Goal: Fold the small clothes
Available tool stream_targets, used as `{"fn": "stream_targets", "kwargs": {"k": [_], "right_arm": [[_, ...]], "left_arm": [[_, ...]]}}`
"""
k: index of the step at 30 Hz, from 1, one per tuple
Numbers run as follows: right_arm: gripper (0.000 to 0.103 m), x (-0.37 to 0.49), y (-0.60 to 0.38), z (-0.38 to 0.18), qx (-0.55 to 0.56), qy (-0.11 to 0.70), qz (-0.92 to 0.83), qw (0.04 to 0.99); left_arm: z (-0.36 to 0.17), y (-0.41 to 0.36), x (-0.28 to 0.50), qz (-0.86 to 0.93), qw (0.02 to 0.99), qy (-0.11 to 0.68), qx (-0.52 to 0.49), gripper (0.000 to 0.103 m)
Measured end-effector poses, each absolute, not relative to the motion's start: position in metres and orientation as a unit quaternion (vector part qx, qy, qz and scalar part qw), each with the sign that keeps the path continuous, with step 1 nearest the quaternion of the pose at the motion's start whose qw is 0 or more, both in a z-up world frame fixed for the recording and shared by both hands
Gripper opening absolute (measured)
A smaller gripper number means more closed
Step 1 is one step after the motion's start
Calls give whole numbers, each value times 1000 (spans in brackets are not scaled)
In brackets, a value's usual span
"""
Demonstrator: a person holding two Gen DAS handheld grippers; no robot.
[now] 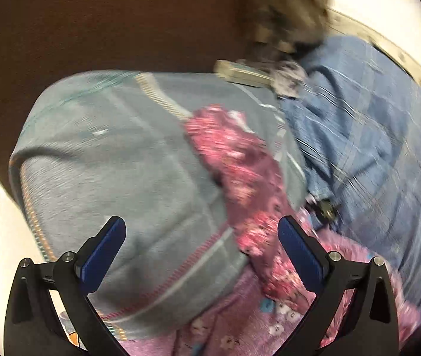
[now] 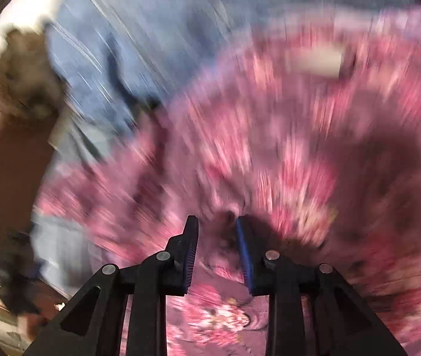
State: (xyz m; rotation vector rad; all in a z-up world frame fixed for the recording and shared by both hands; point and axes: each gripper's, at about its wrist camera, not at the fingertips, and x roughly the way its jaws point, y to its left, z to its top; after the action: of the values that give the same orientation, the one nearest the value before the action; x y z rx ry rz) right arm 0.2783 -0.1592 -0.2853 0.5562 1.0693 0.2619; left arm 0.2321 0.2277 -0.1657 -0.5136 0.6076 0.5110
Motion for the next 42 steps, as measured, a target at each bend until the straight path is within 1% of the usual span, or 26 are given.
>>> {"fn": "stream_targets", "kwargs": {"k": [1, 3, 4, 5, 7, 9, 14, 16, 17, 19, 22, 24, 25, 28, 30, 31, 32, 33, 34, 35, 36, 38, 40, 42], "right_arm": [[30, 278, -154, -278, 250, 500, 126, 820], [34, 282, -134, -258, 220, 495, 146, 828], [41, 284, -123, -248, 201, 486, 155, 836], [46, 284, -110, -237, 178, 476, 166, 845], [66, 288, -71, -214, 135, 452, 210, 857], [73, 293, -28, -195, 110, 435, 260, 855], [73, 308, 67, -176, 63, 428, 329, 839], [70, 311, 93, -172, 42, 423, 338, 840], [70, 313, 98, -170, 43, 416, 330, 846], [70, 312, 86, -169, 58, 400, 310, 861], [70, 310, 41, -178, 78, 395, 261, 878], [70, 305, 4, -189, 107, 404, 235, 877], [70, 301, -10, -192, 116, 408, 228, 876], [70, 281, -48, -200, 116, 411, 206, 880], [68, 267, -70, -203, 115, 408, 197, 884], [67, 262, -78, -204, 119, 407, 194, 885], [66, 257, -88, -205, 129, 405, 189, 885], [64, 252, -105, -206, 142, 403, 182, 886], [63, 248, -113, -206, 149, 401, 177, 887], [62, 245, -124, -208, 153, 398, 171, 888], [59, 239, -138, -207, 156, 394, 164, 891], [57, 233, -157, -206, 162, 386, 153, 895], [57, 227, -179, -206, 172, 378, 143, 899], [57, 224, -201, -208, 186, 368, 134, 901]], "left_arm": [[-168, 239, 227, 256, 883, 289, -267, 103], [-169, 261, 213, 285, 868, 271, -305, 103], [-169, 270, 207, 298, 862, 258, -320, 103], [-167, 277, 199, 303, 860, 240, -333, 103], [-163, 286, 188, 336, 851, 221, -338, 103], [-163, 289, 184, 355, 845, 219, -335, 103], [-166, 295, 181, 371, 833, 222, -345, 103], [-169, 291, 192, 326, 842, 238, -358, 102], [-167, 287, 201, 315, 850, 243, -346, 102], [-161, 272, 224, 274, 876, 257, -302, 102], [-167, 268, 264, 213, 882, 290, -305, 102], [-173, 268, 282, 206, 884, 289, -304, 103], [-169, 265, 289, 213, 893, 281, -280, 103], [-168, 270, 307, 186, 898, 299, -263, 103], [-166, 276, 314, 183, 906, 287, -251, 103], [-165, 278, 318, 182, 908, 283, -248, 101], [-164, 280, 320, 181, 912, 275, -245, 97], [-163, 282, 322, 175, 914, 270, -245, 74], [-164, 285, 324, 163, 915, 271, -251, 36], [-170, 289, 330, 142, 909, 282, -270, 19], [-177, 291, 333, 127, 903, 293, -288, 10], [-181, 286, 333, 125, 902, 295, -290, 9], [-170, 271, 331, 109, 913, 284, -270, 8], [-151, 245, 326, 77, 932, 257, -242, 8]]}}
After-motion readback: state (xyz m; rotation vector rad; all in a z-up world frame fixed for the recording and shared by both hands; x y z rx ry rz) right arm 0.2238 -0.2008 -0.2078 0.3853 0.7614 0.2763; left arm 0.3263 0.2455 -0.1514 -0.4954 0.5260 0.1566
